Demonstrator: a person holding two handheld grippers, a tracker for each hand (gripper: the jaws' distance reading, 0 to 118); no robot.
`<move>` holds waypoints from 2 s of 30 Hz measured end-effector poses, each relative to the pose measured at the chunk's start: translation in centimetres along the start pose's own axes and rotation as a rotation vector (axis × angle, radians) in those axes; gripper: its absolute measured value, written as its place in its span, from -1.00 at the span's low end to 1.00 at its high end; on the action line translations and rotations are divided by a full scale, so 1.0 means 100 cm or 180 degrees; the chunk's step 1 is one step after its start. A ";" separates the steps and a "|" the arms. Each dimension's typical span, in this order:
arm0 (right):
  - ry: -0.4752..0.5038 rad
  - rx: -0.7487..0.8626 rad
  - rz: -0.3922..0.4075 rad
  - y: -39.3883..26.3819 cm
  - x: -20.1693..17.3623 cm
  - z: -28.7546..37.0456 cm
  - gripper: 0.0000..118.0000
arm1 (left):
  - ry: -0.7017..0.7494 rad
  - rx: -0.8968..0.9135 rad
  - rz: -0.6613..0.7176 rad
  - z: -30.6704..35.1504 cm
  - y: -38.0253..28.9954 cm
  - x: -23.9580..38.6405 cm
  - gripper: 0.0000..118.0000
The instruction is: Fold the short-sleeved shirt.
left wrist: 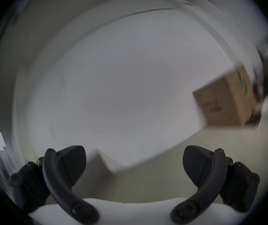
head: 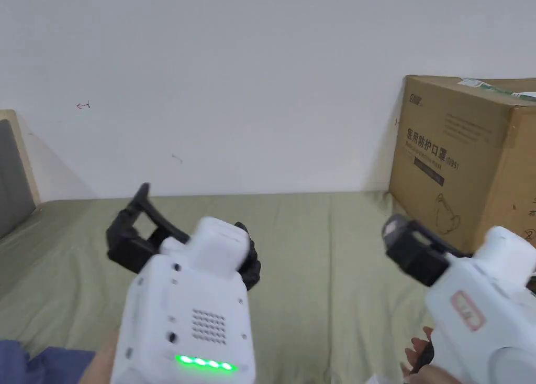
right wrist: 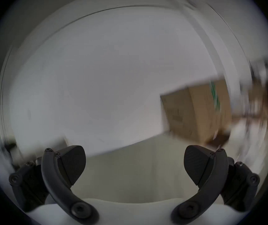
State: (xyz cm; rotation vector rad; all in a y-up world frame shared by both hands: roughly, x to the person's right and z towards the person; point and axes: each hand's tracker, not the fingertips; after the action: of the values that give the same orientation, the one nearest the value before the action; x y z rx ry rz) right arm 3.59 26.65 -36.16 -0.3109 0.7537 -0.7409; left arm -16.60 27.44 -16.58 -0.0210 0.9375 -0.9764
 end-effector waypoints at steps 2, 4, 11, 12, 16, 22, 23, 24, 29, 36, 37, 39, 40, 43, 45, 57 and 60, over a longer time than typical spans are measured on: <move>-0.0103 -0.0262 -0.2111 -0.006 0.052 -0.002 1.00 | 0.0170 0.0655 -0.1635 0.014 -0.015 0.034 1.00; -0.0553 -0.0602 -0.3819 -0.031 0.097 -0.006 1.00 | 0.0288 0.1298 -0.2949 0.026 -0.040 0.058 0.99; -0.0610 -0.0234 -0.1412 -0.004 0.067 0.001 0.99 | -0.0235 -0.0156 0.0133 0.004 -0.007 0.003 0.99; -0.0486 -0.0176 -0.0887 0.005 0.049 0.001 0.99 | -0.0293 -0.0312 0.0566 -0.003 -0.007 -0.011 0.99; -0.0172 0.0372 0.1783 0.009 -0.035 0.010 0.99 | -0.0408 -0.0700 0.1982 -0.015 -0.021 -0.043 0.99; -0.0142 0.0190 0.2592 -0.023 -0.061 0.007 0.99 | -0.0427 -0.0625 0.2530 -0.006 -0.028 -0.050 0.99; -0.0189 0.0218 0.2571 -0.028 -0.060 0.007 0.99 | -0.0419 -0.0636 0.2528 -0.007 -0.028 -0.050 0.99; -0.0185 0.0252 0.2615 -0.034 -0.058 0.007 0.99 | -0.0415 -0.0652 0.2516 -0.005 -0.025 -0.048 0.99; -0.0062 0.0295 0.2980 -0.042 -0.058 0.011 0.98 | -0.0471 -0.0680 0.2539 -0.003 -0.024 -0.048 0.99; -0.0056 0.0291 0.2804 -0.038 -0.055 0.015 0.98 | -0.0555 -0.0657 0.2444 -0.002 -0.017 -0.045 0.99; -0.0063 0.0293 0.2800 -0.038 -0.055 0.015 0.98 | -0.0557 -0.0660 0.2436 -0.001 -0.016 -0.044 0.99; -0.0069 0.0292 0.2784 -0.037 -0.055 0.015 0.98 | -0.0560 -0.0653 0.2427 0.000 -0.015 -0.042 0.99; -0.0079 0.0297 0.2777 -0.037 -0.054 0.014 0.98 | -0.0550 -0.0643 0.2433 0.001 -0.016 -0.043 0.99; -0.0100 0.0293 0.2757 -0.037 -0.054 0.015 0.98 | -0.0498 -0.0625 0.2443 0.002 -0.016 -0.041 0.99; -0.0093 0.0273 0.2721 -0.037 -0.054 0.015 0.98 | -0.0508 -0.0633 0.2478 0.002 -0.017 -0.041 0.99; -0.0166 0.0415 0.2740 -0.039 -0.053 0.015 0.98 | -0.0627 -0.0597 0.2405 0.003 -0.019 -0.036 0.99; -0.0261 0.0441 0.2767 -0.038 -0.055 0.015 0.98 | -0.0625 -0.0627 0.2420 0.002 -0.020 -0.036 0.99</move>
State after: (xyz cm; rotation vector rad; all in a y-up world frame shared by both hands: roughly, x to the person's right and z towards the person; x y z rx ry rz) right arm 0.02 27.84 -30.39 0.1229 0.6698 0.0451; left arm -18.59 28.73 -13.29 0.0691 0.7618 -0.1734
